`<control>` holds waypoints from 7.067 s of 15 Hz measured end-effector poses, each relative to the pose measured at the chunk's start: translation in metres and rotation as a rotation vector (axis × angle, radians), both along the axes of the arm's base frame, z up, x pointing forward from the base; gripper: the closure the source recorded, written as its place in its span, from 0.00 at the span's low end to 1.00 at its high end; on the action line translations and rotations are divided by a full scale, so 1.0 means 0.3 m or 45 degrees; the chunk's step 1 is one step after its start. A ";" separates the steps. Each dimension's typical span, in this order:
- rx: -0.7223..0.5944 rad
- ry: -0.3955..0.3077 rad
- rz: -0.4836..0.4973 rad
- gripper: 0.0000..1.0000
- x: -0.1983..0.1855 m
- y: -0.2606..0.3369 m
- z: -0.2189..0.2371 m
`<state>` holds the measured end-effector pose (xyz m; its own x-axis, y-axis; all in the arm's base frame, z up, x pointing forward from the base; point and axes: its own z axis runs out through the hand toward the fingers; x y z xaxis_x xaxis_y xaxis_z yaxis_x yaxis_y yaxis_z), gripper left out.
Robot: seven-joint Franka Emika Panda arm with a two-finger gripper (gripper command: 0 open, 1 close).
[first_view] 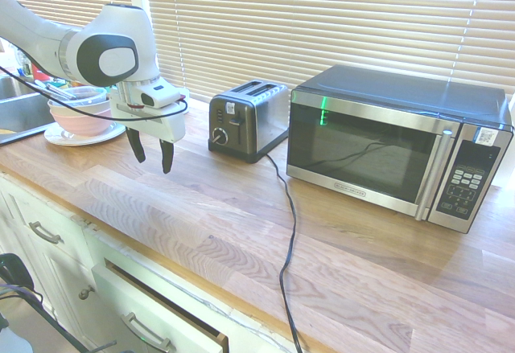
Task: Press the toaster
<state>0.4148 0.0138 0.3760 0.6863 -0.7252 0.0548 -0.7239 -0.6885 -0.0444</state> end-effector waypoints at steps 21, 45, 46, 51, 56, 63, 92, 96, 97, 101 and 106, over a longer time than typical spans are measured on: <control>-0.101 -0.027 -0.098 0.00 0.479 -0.082 0.203; -0.115 -0.014 -0.159 1.00 0.665 -0.200 0.288; -0.115 -0.015 -0.157 1.00 0.667 -0.197 0.286; -0.118 -0.014 -0.160 1.00 0.711 -0.213 0.243; -0.102 -0.036 -0.169 1.00 0.718 -0.272 0.268; -0.107 -0.045 -0.154 1.00 0.723 -0.277 0.281; -0.058 -0.082 -0.101 1.00 0.671 -0.299 0.215; -0.047 -0.135 -0.082 1.00 0.453 -0.309 0.296; -0.048 -0.126 -0.073 1.00 0.402 -0.297 0.289; -0.102 -0.077 0.019 1.00 0.265 -0.153 0.178; -0.107 -0.052 0.040 1.00 0.162 -0.112 0.084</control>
